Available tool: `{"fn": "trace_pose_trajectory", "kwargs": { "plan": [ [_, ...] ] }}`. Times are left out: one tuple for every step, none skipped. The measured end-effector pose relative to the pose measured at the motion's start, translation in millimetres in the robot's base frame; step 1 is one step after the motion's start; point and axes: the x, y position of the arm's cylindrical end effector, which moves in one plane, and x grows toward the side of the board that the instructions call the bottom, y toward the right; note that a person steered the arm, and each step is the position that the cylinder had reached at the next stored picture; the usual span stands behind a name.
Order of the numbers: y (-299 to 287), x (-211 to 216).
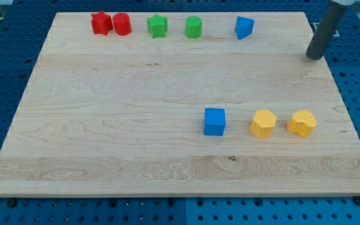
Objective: Push the blue cube towards the blue triangle
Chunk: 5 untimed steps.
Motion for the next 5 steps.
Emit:
{"fn": "trace_pose_trajectory", "kwargs": {
  "plan": [
    [-58, 9],
    [-130, 10],
    [-207, 15],
    [-268, 45],
    [-287, 106]
  ]
}}
